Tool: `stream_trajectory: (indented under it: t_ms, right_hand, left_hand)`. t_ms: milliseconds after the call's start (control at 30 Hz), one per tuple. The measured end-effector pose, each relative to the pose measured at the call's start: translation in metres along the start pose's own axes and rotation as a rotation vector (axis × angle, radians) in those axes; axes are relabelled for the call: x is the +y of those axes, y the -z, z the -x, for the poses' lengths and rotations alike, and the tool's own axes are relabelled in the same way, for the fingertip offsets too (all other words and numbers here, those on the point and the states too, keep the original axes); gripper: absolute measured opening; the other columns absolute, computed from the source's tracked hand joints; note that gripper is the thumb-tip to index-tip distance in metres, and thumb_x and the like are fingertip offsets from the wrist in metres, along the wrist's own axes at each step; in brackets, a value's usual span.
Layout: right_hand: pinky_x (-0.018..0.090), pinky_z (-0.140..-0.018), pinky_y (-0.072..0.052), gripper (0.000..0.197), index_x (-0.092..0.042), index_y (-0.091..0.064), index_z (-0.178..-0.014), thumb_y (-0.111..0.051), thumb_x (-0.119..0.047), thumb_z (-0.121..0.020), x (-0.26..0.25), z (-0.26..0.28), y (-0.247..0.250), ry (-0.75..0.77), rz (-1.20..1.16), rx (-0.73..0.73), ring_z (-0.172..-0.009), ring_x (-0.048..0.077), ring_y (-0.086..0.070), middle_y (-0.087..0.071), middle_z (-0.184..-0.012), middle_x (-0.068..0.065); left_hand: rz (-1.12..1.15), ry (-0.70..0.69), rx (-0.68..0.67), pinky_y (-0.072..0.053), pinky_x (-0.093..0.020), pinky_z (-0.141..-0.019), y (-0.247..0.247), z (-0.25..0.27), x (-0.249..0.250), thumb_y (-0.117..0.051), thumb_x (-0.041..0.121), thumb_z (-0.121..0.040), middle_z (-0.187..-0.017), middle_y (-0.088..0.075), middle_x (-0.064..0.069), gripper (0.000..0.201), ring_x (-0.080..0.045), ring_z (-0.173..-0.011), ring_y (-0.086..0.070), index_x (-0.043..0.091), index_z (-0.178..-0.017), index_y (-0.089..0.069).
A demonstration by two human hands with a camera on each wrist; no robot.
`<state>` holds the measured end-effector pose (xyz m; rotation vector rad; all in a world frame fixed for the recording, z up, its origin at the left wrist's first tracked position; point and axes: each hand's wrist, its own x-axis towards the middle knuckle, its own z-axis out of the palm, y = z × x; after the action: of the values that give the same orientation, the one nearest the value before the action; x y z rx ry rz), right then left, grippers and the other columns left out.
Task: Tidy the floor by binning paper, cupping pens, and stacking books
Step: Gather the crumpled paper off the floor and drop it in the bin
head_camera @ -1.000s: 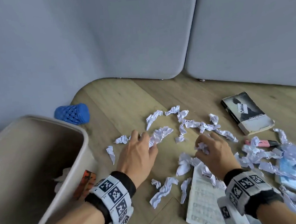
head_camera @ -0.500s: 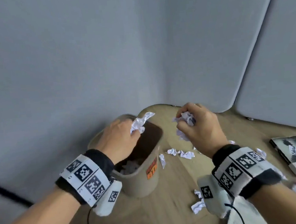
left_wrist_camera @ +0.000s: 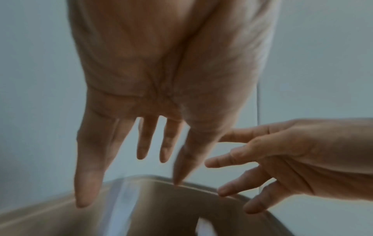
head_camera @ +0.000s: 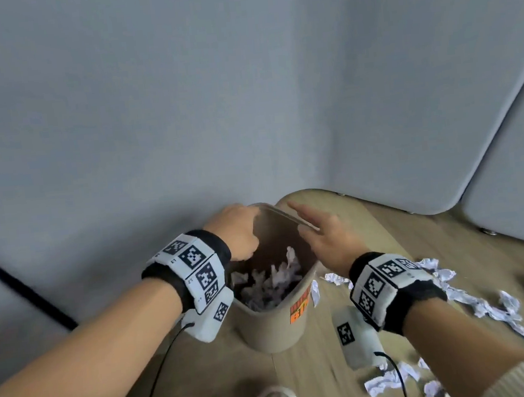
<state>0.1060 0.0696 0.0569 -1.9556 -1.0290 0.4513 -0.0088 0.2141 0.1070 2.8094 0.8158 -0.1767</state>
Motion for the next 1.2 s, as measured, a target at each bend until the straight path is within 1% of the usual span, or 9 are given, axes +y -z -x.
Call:
stream_trajectory:
  t_ms: [267,433,533,633,800,900,1033,1100,1200]
  right_hand:
    - [0.027,-0.073,-0.054,0.022,-0.022,-0.070,-0.089,-0.052,-0.009,-0.088,0.081,0.064,0.077,-0.196,0.171,0.282,-0.071,0.005,-0.068,-0.073,-0.082,-0.009]
    - [0.028,-0.089,-0.048,0.022,-0.025,-0.065,-0.108,-0.059,-0.023,-0.087,0.171,0.135,0.072,-0.500,0.593,-0.166,-0.097,0.015,-0.061,-0.064,-0.108,-0.003]
    - [0.035,-0.099,-0.042,0.053,-0.031,-0.042,-0.135,-0.060,-0.035,-0.086,0.203,0.169,0.050,-0.626,0.711,-0.311,-0.122,0.024,-0.047,-0.045,-0.135,0.003]
    - [0.045,-0.102,-0.038,0.086,-0.031,-0.015,-0.147,-0.064,-0.051,-0.079,0.219,0.182,0.037,-0.629,0.863,-0.305,-0.131,0.033,-0.036,-0.021,-0.150,0.011]
    - [0.054,-0.111,-0.026,0.112,-0.036,0.009,-0.148,-0.065,-0.067,-0.071,0.251,0.174,0.038,-0.584,0.917,-0.343,-0.142,0.036,-0.016,0.002,-0.158,0.019]
    - [0.051,-0.108,-0.030,0.095,-0.037,-0.009,-0.148,-0.063,-0.063,-0.074,0.267,0.166,0.031,-0.592,0.932,-0.381,-0.137,0.037,-0.022,-0.015,-0.153,0.015]
    - [0.038,-0.073,-0.048,0.048,-0.024,-0.053,-0.111,-0.073,-0.041,-0.071,0.277,0.158,0.022,-0.400,0.990,-0.293,-0.099,0.027,-0.056,-0.053,-0.111,0.004]
    - [0.027,-0.050,-0.044,0.049,-0.025,-0.053,-0.088,-0.084,-0.023,-0.051,0.281,0.158,0.022,-0.279,0.980,-0.283,-0.066,0.016,-0.058,-0.056,-0.082,-0.003]
    - [0.023,-0.044,-0.041,0.057,-0.026,-0.042,-0.086,-0.076,0.000,-0.048,0.292,0.154,0.024,-0.245,0.824,-0.237,-0.059,0.014,-0.056,-0.053,-0.076,-0.005]
  left_hand:
    - [0.272,-0.359,0.299,-0.048,-0.031,-0.082,-0.029,-0.005,0.116,-0.057,0.023,-0.088,-0.095,-0.067,0.004,0.014,-0.018,-0.093,-0.060,0.016,-0.097,-0.064]
    - [0.208,-0.490,-0.021,-0.048,-0.035,-0.077,-0.138,-0.008,0.172,-0.058,0.022,-0.088,-0.101,-0.064,-0.006,0.016,-0.026,-0.094,-0.060,0.011,-0.100,-0.059]
    - [0.018,-0.496,-0.345,-0.046,-0.035,-0.071,-0.219,-0.007,0.176,-0.066,0.021,-0.086,-0.125,-0.042,-0.014,0.052,-0.032,-0.094,-0.061,0.019,-0.130,-0.038]
    - [-0.115,-0.549,-0.454,-0.046,-0.034,-0.070,-0.277,-0.006,0.176,-0.069,0.034,-0.085,-0.134,-0.025,-0.018,0.081,-0.033,-0.090,-0.061,0.029,-0.147,-0.017]
    - [-0.111,-0.576,-0.346,-0.046,-0.037,-0.073,-0.313,-0.011,0.178,-0.038,0.010,-0.098,-0.123,-0.036,-0.013,0.034,-0.031,-0.098,-0.056,0.019,-0.132,-0.037]
    - [-0.035,-0.523,-0.247,-0.048,-0.036,-0.073,-0.316,-0.025,0.172,-0.032,-0.001,-0.096,-0.114,-0.046,-0.012,0.025,-0.030,-0.093,-0.060,0.011,-0.114,-0.044]
    - [0.223,-0.221,0.044,-0.039,-0.032,-0.049,-0.311,-0.078,0.164,-0.069,-0.001,-0.080,-0.074,-0.059,-0.021,0.018,-0.033,-0.057,-0.061,-0.003,-0.090,-0.053]
    - [0.239,-0.174,0.073,-0.041,-0.032,-0.050,-0.310,-0.100,0.155,-0.071,-0.006,-0.074,-0.078,-0.057,-0.025,0.024,-0.033,-0.053,-0.058,-0.007,-0.092,-0.055]
    - [0.122,-0.109,0.206,-0.035,-0.030,-0.044,-0.306,-0.125,0.141,-0.065,-0.019,-0.061,-0.081,-0.051,-0.021,0.033,-0.028,-0.046,-0.052,-0.001,-0.084,-0.053]
